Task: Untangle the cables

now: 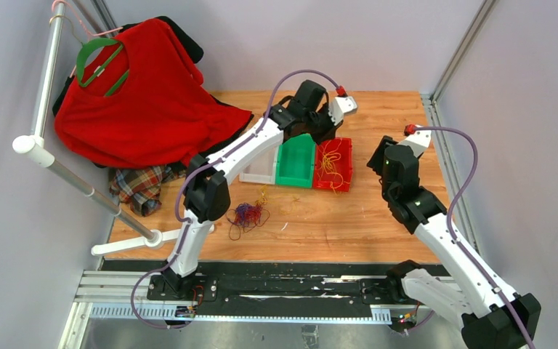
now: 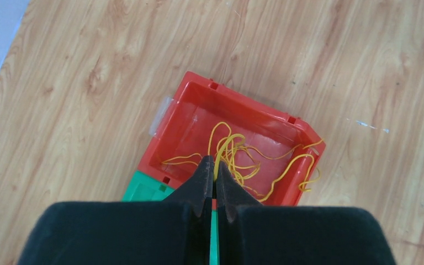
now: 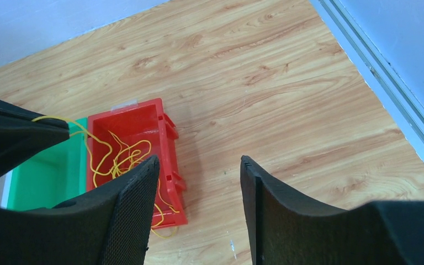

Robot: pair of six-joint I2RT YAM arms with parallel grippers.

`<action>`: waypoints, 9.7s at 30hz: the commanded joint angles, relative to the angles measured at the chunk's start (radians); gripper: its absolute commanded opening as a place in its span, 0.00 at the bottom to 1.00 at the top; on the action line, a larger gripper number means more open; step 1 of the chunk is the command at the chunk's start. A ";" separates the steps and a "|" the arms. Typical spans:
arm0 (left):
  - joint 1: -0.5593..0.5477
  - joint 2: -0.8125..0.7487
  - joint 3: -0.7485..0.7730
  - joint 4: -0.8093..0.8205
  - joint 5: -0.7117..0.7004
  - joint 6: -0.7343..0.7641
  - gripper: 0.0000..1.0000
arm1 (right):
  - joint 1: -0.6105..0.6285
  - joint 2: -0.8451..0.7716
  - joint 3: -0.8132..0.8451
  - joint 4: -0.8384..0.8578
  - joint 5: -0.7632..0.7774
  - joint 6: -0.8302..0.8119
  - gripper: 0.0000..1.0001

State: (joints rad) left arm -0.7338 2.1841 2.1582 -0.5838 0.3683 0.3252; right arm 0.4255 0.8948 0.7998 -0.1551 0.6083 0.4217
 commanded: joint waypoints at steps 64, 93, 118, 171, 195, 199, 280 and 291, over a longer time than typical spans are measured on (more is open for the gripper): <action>0.709 -1.056 -0.925 -0.500 0.063 0.148 0.98 | 0.421 0.840 0.369 -0.041 -0.517 0.173 0.63; 0.708 -1.086 -0.902 -0.574 0.154 0.214 0.98 | 0.515 0.795 0.199 -0.068 -0.368 0.250 0.01; 0.706 -1.075 -0.877 -0.612 0.214 0.252 0.98 | 0.490 0.676 0.346 -0.049 -0.504 -0.281 0.63; 0.654 -1.074 -0.878 -0.680 0.243 0.292 0.98 | 0.569 0.627 0.332 0.120 -0.776 -0.371 0.01; 0.583 -1.097 -0.933 -0.678 0.446 0.298 0.11 | 0.692 0.702 0.520 0.036 -0.767 -0.331 0.05; 0.583 -1.114 -0.921 -0.678 0.441 0.297 0.01 | 0.680 0.667 0.443 0.088 -0.740 -0.305 0.23; 0.580 -1.160 -0.837 -0.678 0.421 0.283 0.93 | 0.559 0.563 0.521 0.083 -0.741 -0.127 0.00; 0.580 -1.193 -0.819 -0.677 0.468 0.331 0.96 | 0.624 0.516 0.546 0.135 -0.866 -0.179 0.01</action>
State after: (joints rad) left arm -0.1474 1.0050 1.2984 -1.2629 0.8024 0.6388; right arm 1.0317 1.4456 1.3361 -0.0429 -0.1982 0.2642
